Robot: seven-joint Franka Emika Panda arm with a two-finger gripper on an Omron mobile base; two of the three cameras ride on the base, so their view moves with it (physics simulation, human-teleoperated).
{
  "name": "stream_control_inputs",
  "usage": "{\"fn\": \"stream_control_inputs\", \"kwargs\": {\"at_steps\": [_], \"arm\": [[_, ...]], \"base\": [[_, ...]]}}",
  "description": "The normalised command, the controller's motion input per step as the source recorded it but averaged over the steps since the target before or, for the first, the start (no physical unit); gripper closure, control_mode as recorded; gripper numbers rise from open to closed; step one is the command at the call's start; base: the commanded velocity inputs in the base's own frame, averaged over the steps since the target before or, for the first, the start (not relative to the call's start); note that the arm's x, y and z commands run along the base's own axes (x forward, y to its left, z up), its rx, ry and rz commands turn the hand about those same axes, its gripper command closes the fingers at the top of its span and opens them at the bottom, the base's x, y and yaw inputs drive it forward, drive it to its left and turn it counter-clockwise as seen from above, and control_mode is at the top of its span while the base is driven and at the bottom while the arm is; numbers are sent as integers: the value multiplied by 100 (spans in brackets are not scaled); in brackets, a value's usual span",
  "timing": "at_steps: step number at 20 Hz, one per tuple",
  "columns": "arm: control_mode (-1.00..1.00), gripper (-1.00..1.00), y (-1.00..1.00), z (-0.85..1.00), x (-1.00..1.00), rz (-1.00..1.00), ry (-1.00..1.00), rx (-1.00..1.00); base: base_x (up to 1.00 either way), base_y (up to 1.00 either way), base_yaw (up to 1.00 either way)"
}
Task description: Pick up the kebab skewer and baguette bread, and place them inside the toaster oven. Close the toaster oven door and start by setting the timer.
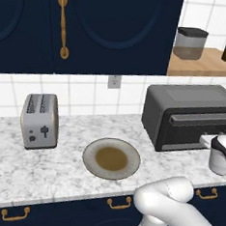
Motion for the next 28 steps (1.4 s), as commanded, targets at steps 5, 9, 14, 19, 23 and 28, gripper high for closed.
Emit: {"fn": "stream_control_inputs", "kwargs": {"at_steps": [5, 9, 14, 19, 23, 28], "arm": [[-100, -100, -22, 8, -32, 0, 6, 0], [-100, -100, -22, 12, -30, 0, 9, 0], [-100, -100, -24, 9, -33, 0, 11, 0], [-100, -100, -29, 0, -31, 0, 13, 0], [-100, -100, -23, 0, -13, 0, 8, 0], [-100, -100, -18, 0, -1, 0, 9, 0]], "base": [[0, 0, 0], [0, 0, 0], [0, 0, 0], [0, 0, 0], [0, 0, 0], [0, 0, 0]]}}
